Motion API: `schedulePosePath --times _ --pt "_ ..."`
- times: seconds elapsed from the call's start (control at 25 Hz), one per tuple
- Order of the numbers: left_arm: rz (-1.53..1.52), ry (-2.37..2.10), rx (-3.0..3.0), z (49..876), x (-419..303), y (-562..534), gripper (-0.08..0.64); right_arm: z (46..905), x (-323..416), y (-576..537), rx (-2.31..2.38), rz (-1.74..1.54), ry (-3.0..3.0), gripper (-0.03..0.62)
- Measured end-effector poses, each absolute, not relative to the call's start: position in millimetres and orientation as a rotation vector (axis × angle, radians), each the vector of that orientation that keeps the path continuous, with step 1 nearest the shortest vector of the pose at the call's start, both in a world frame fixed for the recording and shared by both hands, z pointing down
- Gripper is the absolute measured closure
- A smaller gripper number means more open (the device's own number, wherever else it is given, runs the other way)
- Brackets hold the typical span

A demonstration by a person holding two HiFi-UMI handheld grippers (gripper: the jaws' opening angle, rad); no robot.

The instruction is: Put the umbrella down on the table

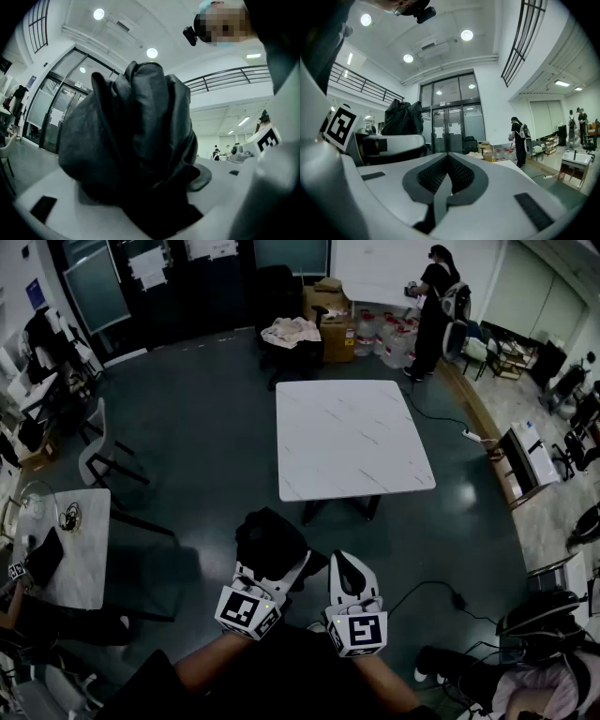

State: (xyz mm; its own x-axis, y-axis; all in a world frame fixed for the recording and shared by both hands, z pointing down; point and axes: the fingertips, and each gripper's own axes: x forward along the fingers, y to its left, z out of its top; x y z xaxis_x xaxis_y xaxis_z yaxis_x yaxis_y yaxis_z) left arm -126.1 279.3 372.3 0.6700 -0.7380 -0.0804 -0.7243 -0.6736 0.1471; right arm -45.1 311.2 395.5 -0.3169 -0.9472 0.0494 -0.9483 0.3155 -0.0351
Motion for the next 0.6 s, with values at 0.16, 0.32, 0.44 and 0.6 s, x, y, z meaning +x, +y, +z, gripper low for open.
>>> schedulePosePath --times 0.16,0.32,0.44,0.6 --pt "-0.189 -1.246 2.744 378 -131 286 0.225 399 -46 317 1.806 0.143 -2.579 0.575" --pt "-0.175 -1.256 2.721 389 -139 281 0.225 419 -46 309 1.789 0.201 -2.562 0.574" --pt "-0.168 -1.257 2.704 399 -145 267 0.224 430 -48 294 1.775 0.211 -2.546 0.574" --pt "-0.174 -1.233 2.700 405 -143 236 0.225 430 -45 266 1.795 0.225 -2.535 0.574"
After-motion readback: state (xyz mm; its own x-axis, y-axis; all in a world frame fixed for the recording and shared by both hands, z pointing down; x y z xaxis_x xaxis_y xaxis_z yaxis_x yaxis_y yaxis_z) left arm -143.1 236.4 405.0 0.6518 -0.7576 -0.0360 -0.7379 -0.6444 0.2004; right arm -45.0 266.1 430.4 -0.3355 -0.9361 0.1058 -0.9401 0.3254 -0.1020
